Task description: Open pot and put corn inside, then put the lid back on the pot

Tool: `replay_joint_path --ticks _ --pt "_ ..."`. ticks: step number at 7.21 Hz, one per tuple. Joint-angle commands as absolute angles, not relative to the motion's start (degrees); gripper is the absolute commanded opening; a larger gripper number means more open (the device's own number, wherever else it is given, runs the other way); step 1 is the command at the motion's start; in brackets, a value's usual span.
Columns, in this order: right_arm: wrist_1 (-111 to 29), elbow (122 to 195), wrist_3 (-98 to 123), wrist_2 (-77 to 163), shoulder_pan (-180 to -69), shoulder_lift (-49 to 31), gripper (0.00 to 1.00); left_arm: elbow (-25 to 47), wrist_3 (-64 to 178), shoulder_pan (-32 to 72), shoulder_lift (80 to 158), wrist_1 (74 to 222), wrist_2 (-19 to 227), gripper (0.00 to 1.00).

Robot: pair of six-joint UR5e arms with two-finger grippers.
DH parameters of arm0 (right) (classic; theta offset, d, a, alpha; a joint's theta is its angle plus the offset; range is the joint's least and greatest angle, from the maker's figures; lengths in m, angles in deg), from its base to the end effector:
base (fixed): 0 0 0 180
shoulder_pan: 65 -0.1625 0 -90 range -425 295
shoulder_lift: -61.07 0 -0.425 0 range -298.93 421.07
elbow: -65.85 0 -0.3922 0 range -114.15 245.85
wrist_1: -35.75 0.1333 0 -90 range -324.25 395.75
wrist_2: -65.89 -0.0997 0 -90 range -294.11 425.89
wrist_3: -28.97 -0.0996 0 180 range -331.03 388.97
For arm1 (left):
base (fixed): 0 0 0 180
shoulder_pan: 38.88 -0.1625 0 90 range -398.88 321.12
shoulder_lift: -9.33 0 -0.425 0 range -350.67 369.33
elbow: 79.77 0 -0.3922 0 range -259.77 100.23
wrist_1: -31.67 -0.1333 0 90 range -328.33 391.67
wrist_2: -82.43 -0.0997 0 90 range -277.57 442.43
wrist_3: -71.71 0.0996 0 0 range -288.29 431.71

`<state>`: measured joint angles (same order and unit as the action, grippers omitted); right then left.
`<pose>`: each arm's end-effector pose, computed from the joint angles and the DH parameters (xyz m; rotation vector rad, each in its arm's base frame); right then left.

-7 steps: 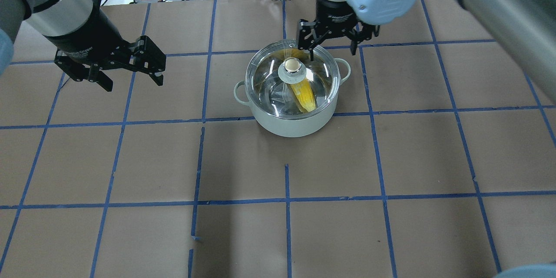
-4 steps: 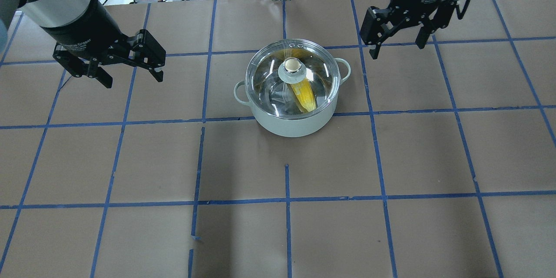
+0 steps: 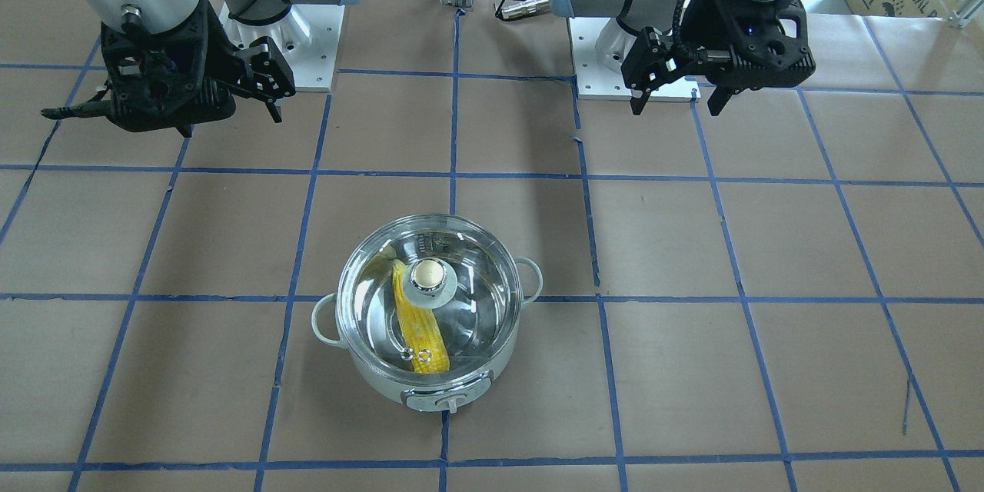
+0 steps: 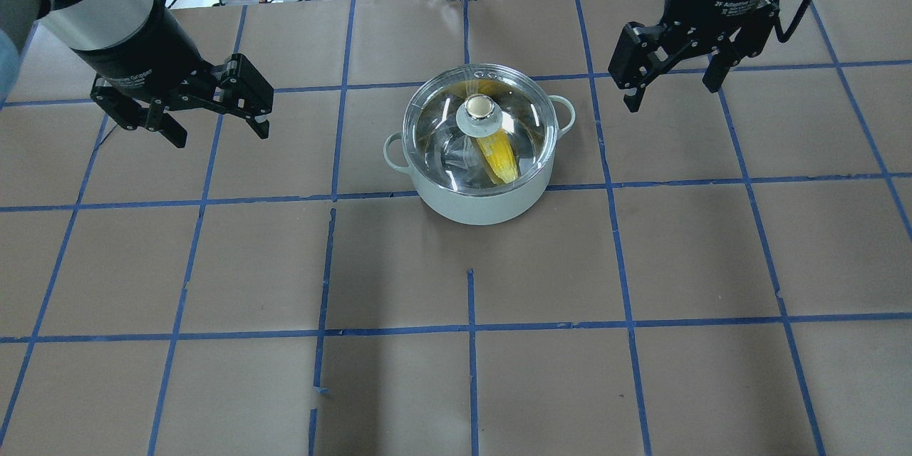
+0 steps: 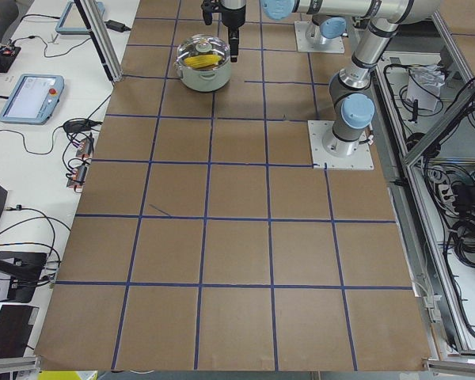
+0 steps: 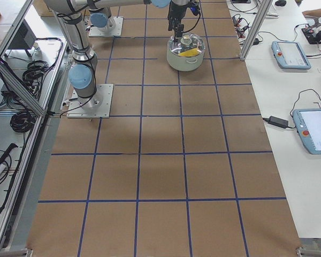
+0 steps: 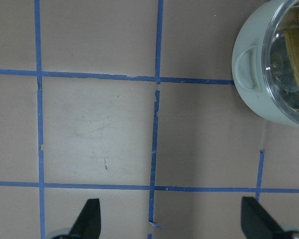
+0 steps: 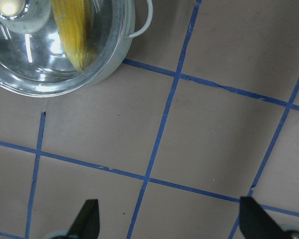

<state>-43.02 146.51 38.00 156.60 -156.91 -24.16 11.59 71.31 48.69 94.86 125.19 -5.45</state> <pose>0.1491 -0.5091 0.5068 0.2996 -3.1167 -0.1830 -0.1175 -0.4629 0.5072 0.0769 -3.1035 -0.0101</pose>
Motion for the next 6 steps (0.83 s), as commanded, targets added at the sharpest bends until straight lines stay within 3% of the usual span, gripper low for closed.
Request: replay_joint_path --ticks 1,6 --pt "-42.74 145.93 31.02 156.69 -156.94 -24.09 1.0 11.73 71.44 48.66 94.94 125.18 -5.28 1.0" --pt "-43.36 146.62 31.26 156.68 -156.94 -24.53 1.0 13.04 71.44 48.66 95.11 125.01 -5.19 1.0"
